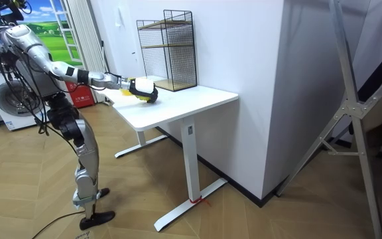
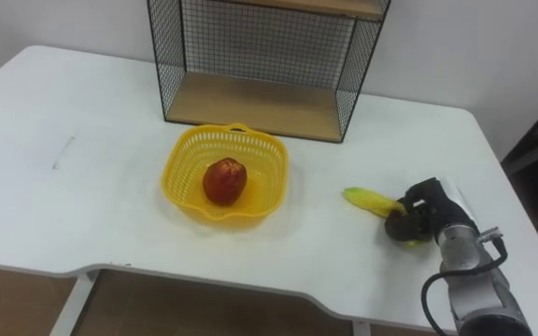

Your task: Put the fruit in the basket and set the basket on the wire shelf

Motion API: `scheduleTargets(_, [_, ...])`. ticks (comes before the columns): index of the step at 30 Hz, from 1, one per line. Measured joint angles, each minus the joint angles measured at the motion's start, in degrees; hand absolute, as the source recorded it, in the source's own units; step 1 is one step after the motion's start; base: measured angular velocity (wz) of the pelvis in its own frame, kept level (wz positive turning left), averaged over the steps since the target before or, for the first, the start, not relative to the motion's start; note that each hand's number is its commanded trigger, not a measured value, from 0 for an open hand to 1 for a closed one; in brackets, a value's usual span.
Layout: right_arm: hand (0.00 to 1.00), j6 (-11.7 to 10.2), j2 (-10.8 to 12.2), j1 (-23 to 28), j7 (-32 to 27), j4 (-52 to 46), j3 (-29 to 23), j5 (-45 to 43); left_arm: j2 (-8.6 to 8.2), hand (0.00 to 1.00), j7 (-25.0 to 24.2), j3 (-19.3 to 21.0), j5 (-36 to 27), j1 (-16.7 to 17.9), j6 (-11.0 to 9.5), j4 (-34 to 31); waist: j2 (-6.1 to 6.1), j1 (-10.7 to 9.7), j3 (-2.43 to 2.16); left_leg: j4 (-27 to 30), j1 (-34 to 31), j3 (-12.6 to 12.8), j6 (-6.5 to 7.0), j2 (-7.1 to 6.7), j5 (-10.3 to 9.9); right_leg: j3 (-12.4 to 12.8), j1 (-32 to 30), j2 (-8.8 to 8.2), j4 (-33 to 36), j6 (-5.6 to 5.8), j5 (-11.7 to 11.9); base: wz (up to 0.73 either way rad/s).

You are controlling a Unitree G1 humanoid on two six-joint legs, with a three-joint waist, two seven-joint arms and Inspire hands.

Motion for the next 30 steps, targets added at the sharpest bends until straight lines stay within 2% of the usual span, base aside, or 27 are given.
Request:
scheduleTargets(7, [1.0, 0.0, 0.2, 0.2, -0.1, 0.5, -0.2, 3.5, 0.07, 0.0, 0.0, -0.4, 0.1, -0.3, -0.6, 0.0, -0.58, 0.2, -0.03, 0.2, -0.1, 0.0, 0.0, 0.03, 0.0, 0.4, -0.2, 0.08, 0.2, -0.01, 0.0, -0.01])
scheduleTargets(11, [1.0, 0.5, 0.2, 0.3, 0.0, 0.5, 0.0, 9.6, 0.08, 0.0, -0.4, -0.4, 0.3, -0.2, -0.6, 0.0, -0.75, 0.5, 0.01, -0.1, -0.1, 0.9, 0.02, 0.28, 0.0, 1.0, -1.0, 0.12, 0.2, -0.05, 0.1, -0.11])
scheduleTargets(14, [1.0, 0.7, 0.2, 0.3, 0.0, 0.2, -0.1, 15.9, 0.12, 0.0, -0.4, -0.4, 0.1, -0.2, -0.6, 0.0, -0.48, 0.3, -0.02, -0.2, -0.5, 1.3, 0.02, 0.43, 0.0, 1.6, -1.3, 0.22, 0.3, -0.1, 0.1, -0.08])
scheduleTargets(19, [1.0, 0.9, 0.7, 1.3, 0.0, -2.0, -0.5, 26.2, -0.28, 0.0, -0.1, -0.5, 0.1, -0.3, -0.6, 0.2, 1.16, 0.0, -0.05, -1.1, 0.2, 2.2, 0.01, 0.56, 0.0, 2.5, -1.4, 0.27, 0.3, -0.08, 0.2, -0.1])
scheduleTargets(21, [1.0, 0.8, 2.3, 2.9, 0.2, -5.7, -1.0, 31.6, -0.65, 0.0, -0.2, -0.4, 0.3, -0.1, -0.3, 0.3, 2.15, -0.5, -0.16, -1.4, 0.6, 2.5, 0.02, 0.6, 0.0, 2.4, -1.3, 0.22, 0.3, -0.08, 0.2, -0.07])
scheduleTargets(26, [1.0, 1.4, 5.8, 4.0, 1.2, -11.1, -0.3, 41.0, -1.13, 0.0, 0.0, -0.4, 0.7, -0.2, 0.1, 0.3, 3.23, -1.4, -0.32, -1.6, 0.5, 2.7, 0.02, 0.6, 0.0, 2.3, -1.4, 0.15, 0.3, -0.07, 0.2, 0.0])
scheduleTargets(30, [1.0, 2.0, 7.2, 6.7, 1.9, -18.4, 1.7, 49.2, -2.3, 0.0, 0.0, -0.4, 0.9, 0.2, 0.6, 0.3, 3.28, -1.4, -0.32, -1.8, 0.5, 2.5, 0.03, 0.53, 0.0, 2.3, -1.4, 0.1, 0.2, -0.03, 0.2, 0.0])
